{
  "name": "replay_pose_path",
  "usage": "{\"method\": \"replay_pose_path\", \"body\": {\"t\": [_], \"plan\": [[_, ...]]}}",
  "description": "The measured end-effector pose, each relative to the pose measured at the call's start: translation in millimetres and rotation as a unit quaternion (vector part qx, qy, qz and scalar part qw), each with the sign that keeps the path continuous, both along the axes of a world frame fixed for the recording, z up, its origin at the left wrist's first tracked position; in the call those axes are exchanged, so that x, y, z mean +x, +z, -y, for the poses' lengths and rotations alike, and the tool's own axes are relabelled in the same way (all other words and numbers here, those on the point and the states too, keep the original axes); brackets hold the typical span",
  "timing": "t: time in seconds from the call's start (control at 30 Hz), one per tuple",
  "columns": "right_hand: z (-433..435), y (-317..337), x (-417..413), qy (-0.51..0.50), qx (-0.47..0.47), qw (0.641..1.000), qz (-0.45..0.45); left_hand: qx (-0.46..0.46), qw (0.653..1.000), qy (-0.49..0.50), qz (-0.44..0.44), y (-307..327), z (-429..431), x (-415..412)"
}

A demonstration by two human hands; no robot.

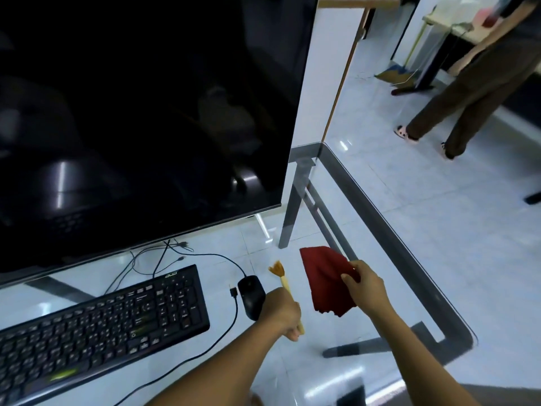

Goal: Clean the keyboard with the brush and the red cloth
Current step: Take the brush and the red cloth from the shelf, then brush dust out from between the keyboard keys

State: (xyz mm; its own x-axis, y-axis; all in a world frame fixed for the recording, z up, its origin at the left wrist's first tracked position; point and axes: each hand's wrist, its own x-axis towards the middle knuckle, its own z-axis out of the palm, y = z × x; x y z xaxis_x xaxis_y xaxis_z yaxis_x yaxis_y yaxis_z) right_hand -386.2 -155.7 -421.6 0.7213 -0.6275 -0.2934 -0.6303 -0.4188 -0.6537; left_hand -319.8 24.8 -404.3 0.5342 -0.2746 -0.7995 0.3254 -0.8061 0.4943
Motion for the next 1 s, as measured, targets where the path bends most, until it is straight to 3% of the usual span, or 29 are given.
{"method": "replay_pose_path", "body": {"t": [0.27, 0.37, 0.47, 0.57, 0.67, 0.83, 0.9, 1.0], "plan": [[11, -17, -3, 0.031, -0.085, 0.992, -0.083, -0.006, 1.000, -0.017, 0.020, -24, 18, -7], [9, -17, -2, 0.032, -0.205, 0.971, -0.118, -0.012, 1.000, -0.002, 0.008, -25, 19, -6], [-5, -6, 1, 0.025, -0.288, 0.955, -0.061, -0.022, 0.999, -0.013, 0.038, -22, 17, -2], [-28, -4, -5, 0.067, -0.246, 0.967, -0.003, -0.041, 0.992, -0.054, 0.108, -15, 5, 1], [-51, -10, -13, 0.120, -0.210, 0.970, -0.025, -0.045, 0.974, -0.082, 0.208, -6, -23, 11], [-78, -23, -8, 0.118, -0.203, 0.966, -0.109, -0.080, 0.944, -0.032, 0.320, -1, -105, 33], [-89, -19, 6, 0.111, -0.212, 0.965, -0.108, -0.081, 0.929, -0.023, 0.361, -6, -140, 40], [-117, 8, 34, 0.119, -0.146, 0.980, -0.060, -0.064, 0.904, -0.018, 0.423, -12, -192, 45]]}}
